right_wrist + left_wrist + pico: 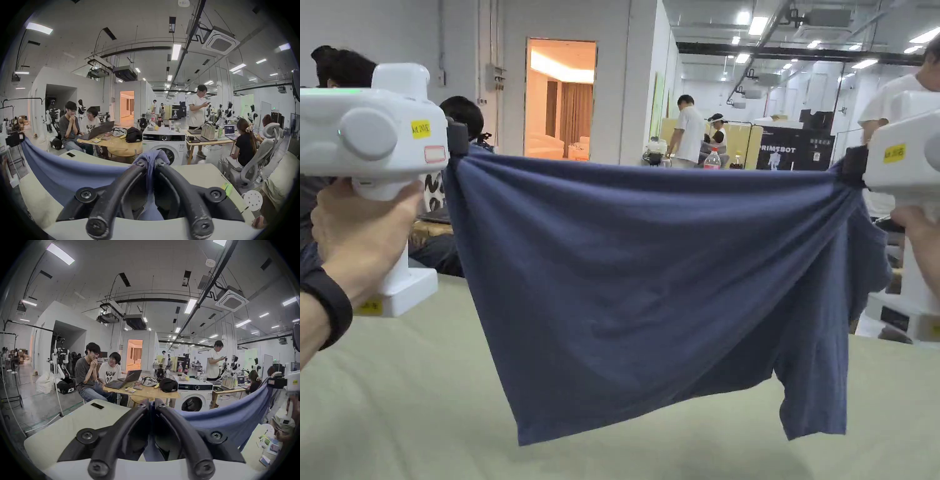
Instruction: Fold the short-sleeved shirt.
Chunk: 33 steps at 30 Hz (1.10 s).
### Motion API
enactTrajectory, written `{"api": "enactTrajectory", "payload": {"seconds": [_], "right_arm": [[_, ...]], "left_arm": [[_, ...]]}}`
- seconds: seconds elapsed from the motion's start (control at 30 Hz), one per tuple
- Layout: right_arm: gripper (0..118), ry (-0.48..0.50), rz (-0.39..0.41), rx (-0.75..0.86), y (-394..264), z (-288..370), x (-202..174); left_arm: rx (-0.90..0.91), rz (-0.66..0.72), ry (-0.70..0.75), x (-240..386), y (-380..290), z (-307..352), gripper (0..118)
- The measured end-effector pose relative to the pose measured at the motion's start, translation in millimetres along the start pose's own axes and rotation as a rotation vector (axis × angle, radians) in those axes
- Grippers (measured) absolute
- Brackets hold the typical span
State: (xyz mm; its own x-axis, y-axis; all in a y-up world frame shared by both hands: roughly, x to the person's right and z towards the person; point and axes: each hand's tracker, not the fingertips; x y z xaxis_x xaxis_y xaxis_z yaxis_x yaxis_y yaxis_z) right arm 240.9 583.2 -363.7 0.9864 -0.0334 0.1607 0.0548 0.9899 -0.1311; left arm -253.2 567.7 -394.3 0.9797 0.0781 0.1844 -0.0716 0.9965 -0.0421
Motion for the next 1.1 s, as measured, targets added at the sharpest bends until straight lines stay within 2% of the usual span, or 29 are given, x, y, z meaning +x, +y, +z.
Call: {"api": "enactTrajectory", "payload": {"seconds": [0.13,0.27,0.37,0.43,0.53,0.57,0.6,0.67,0.7,0.73,0.83,0.87,0.9,0.93,1.0,1.03,1.1], "right_arm": [[3,0.006,-0.048,-0.069,-34.3,-16.3,4.4],[3,0.009,-0.064,-0.2,-109.3,-23.3,11.8],[3,0.007,-0.046,-0.283,-172.1,-8.1,21.1],[3,0.026,-0.063,-0.302,-204.4,14.9,32.0],[3,0.026,-0.141,-0.353,-258.5,59.9,56.9],[3,-0.004,-0.171,-0.358,-280.5,77.4,62.0],[3,0.004,-0.183,-0.393,-299.6,93.3,67.2],[3,-0.044,-0.209,-0.44,-333.5,126.8,70.5],[3,-0.053,-0.233,-0.465,-348.0,142.4,71.9],[3,-0.083,-0.289,-0.492,-362.8,156.5,72.2],[3,-0.056,-0.39,-0.517,-396.6,198.5,66.2],[3,-0.052,-0.364,-0.541,-405.2,209.1,63.9],[3,-0.094,-0.349,-0.545,-413.8,220.4,59.4],[3,-0.092,-0.338,-0.557,-420.7,229.3,57.6],[3,-0.172,-0.301,-0.601,-431.0,238.1,55.9],[3,-0.178,-0.276,-0.609,-435.0,240.8,56.2],[3,-0.141,-0.281,-0.604,-441.8,246.8,57.2]], "left_arm": [[-0.056,-0.02,-0.006,2.5,-32.1,-7.6,0],[-0.181,-0.002,-0.045,6.3,-93.4,-6.2,0],[-0.263,0.054,-0.092,5.3,-140.4,13.9,0],[-0.299,0.079,-0.133,2.9,-164.2,39.1,0],[-0.295,0.001,-0.151,7.9,-213.5,97.0,0],[-0.295,0.006,-0.144,12.3,-226.6,115.2,0],[-0.367,-0.009,-0.185,11.9,-239.6,129.2,0],[-0.4,-0.005,-0.2,11.8,-266.4,162.1,0],[-0.472,-0.003,-0.216,13.9,-277.6,175.0,0],[-0.509,0.01,-0.213,12.9,-288.5,188.6,0],[-0.652,0.042,-0.255,-3.5,-318.4,208.2,0],[-0.695,0.072,-0.27,-7.5,-327.9,217.2,0],[-0.696,0.046,-0.254,-8.9,-336.2,228.3,0],[-0.72,0.017,-0.245,-10.9,-341.7,235.3,0],[-0.707,0.001,-0.223,-14.4,-344.2,246.7,0],[-0.719,0.011,-0.216,-19.0,-344.7,247.7,0],[-0.717,0.046,-0.207,-32.2,-347.0,248.7,0]]}}
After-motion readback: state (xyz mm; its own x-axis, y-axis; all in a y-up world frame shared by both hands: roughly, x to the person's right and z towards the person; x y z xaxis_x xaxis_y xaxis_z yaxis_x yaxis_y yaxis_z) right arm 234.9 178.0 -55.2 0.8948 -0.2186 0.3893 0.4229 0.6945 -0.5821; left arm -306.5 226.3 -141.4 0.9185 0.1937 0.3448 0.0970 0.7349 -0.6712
